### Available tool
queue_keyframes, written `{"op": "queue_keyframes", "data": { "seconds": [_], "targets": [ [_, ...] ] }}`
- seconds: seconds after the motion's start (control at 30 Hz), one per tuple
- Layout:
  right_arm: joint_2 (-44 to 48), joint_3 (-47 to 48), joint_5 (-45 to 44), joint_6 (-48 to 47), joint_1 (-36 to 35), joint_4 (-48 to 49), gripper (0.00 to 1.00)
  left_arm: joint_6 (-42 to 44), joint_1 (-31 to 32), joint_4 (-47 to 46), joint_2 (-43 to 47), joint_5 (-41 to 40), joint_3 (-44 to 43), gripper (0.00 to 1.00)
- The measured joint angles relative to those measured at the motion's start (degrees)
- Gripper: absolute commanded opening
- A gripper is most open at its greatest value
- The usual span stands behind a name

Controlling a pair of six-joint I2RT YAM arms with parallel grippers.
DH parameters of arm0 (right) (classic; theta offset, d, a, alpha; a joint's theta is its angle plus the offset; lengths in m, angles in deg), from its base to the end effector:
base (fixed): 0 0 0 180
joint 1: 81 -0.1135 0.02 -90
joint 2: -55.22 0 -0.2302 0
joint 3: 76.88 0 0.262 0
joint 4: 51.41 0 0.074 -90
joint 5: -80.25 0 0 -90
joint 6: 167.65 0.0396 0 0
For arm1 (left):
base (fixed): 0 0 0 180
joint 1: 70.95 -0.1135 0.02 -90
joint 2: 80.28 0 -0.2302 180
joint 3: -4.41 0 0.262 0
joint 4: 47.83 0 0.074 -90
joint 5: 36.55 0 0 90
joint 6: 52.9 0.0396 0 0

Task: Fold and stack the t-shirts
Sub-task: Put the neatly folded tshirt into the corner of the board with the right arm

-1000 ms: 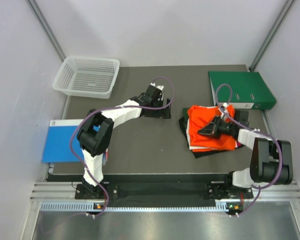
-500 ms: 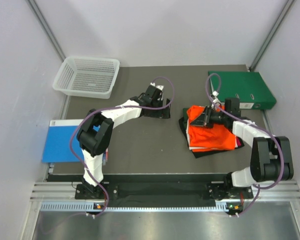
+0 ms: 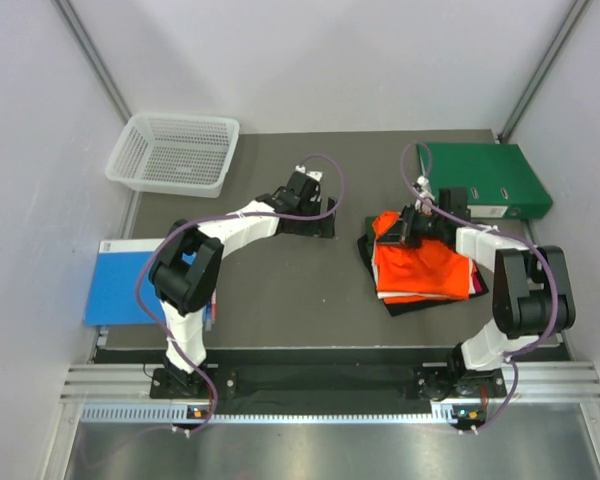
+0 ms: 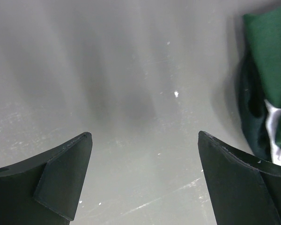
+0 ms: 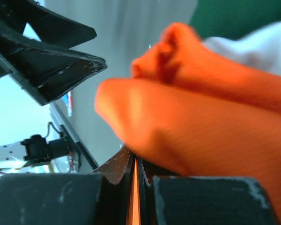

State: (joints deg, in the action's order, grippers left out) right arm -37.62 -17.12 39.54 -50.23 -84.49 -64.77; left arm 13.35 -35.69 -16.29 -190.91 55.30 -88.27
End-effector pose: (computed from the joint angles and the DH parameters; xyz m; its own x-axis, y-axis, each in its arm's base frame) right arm 0.3173 0.0494 0.1281 -0.9004 0.2460 -0.3587 -0.1650 0.5700 0.8049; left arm 0.3456 -0.2459 0.1618 -0.8075 0.0779 -0.5847 0.2938 0.9127 -0.2841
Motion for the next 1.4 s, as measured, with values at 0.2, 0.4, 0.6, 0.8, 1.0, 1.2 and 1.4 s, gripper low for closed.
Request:
{"op": "queue_keyframes", "data": {
  "seconds": [0.2,0.4,0.6,0.8,1.0,1.2,1.4],
  "targets": [
    [7.0,7.8,-7.7,-5.5,-6.6,-10.7,0.00,0.6,-2.0,1.0,1.3,-0.2,1.1,0.99],
    [5.4,19.6,-17.5,-11.3,-18.6,-21.0,0.00,1.2,-7.6,3.4,4.4,-0.3,2.0,0.99],
    [-4.3,24.2,-26.1,-13.6,-25.9,-29.2,0.00,1.2,-12.6,4.9,7.1,-0.7,3.8,0.99],
    [-9.0,22.6,-32.7,-12.8,-26.4,-34.1,0.00,1.2,-14.0,5.5,7.9,-0.6,5.3,0.99],
    [-9.0,19.2,-40.4,-10.6,-26.2,-34.2,0.00,1.2,-14.0,5.3,8.0,0.5,6.4,0.99],
    [-8.9,16.7,-45.3,-8.2,-24.9,-34.2,0.00,1.2,-14.0,5.1,8.0,1.7,8.3,0.99],
    [-7.0,14.5,-48.0,-5.5,-23.3,-33.6,0.00,1.2,-14.0,4.9,8.1,2.3,8.5,0.99]
  ]
}}
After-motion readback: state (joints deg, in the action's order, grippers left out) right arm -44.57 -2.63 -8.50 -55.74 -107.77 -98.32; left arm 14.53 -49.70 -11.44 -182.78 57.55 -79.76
